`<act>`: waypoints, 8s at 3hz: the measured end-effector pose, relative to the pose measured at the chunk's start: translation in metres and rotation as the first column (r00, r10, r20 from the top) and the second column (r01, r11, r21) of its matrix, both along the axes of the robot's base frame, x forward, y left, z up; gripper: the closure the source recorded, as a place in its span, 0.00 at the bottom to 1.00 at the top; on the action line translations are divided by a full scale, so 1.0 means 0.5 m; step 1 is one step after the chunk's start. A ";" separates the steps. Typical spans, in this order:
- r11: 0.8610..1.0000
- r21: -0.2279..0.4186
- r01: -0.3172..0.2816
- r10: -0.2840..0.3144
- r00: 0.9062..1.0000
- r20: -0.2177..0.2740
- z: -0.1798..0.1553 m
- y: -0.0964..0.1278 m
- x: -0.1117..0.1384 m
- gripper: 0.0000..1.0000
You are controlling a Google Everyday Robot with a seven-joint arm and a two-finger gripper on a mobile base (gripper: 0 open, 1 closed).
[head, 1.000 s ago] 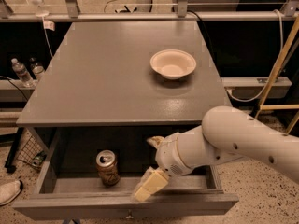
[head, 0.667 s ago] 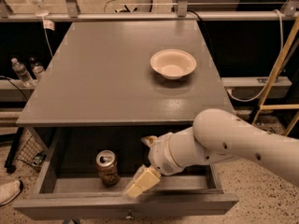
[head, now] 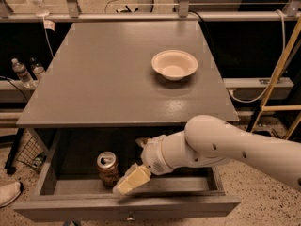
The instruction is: Pick orange can from top drawer and place on counter
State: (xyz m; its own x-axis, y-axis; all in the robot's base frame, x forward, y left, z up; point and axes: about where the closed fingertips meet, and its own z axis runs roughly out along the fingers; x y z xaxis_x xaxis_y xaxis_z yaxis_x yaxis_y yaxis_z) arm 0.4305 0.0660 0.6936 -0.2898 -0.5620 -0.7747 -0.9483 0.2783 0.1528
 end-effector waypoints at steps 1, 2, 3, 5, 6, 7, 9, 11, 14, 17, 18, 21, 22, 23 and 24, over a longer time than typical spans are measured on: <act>1.000 0.019 0.025 -0.025 1.000 0.000 0.001 0.023 0.001 0.00; 0.999 0.026 0.023 -0.022 1.000 -0.007 -0.002 0.053 -0.004 0.00; 0.999 0.037 0.015 -0.014 1.000 -0.024 -0.010 0.077 -0.006 0.00; 0.998 0.058 -0.010 0.013 0.999 -0.052 -0.024 0.113 -0.004 0.00; 0.998 0.068 -0.020 0.024 0.998 -0.059 -0.029 0.126 0.000 0.00; 0.997 0.078 -0.030 0.035 0.997 -0.066 -0.038 0.139 0.005 0.25; 0.994 0.102 -0.036 0.043 0.997 -0.067 -0.042 0.143 0.001 0.87; 0.994 0.085 0.068 -0.070 0.997 0.020 0.031 0.013 -0.030 1.00; 0.997 0.066 0.041 -0.046 0.995 0.090 0.121 -0.124 -0.009 1.00; 0.992 -0.126 0.016 0.008 0.983 0.186 0.285 -0.143 -0.037 1.00; 0.987 -0.159 -0.011 0.038 0.984 0.173 0.337 -0.158 -0.008 1.00; 0.965 -0.237 -0.108 0.134 0.986 0.096 0.471 -0.113 0.062 1.00; 0.965 -0.242 -0.101 0.118 0.991 0.058 0.471 -0.098 0.090 1.00; 0.976 -0.215 -0.043 0.055 0.997 0.049 0.461 -0.096 0.114 1.00; 0.984 -0.179 0.013 -0.004 0.999 0.051 0.455 -0.098 0.146 1.00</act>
Offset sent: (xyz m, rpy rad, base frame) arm -0.0041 0.0434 -0.0042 0.0358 0.0196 -0.0226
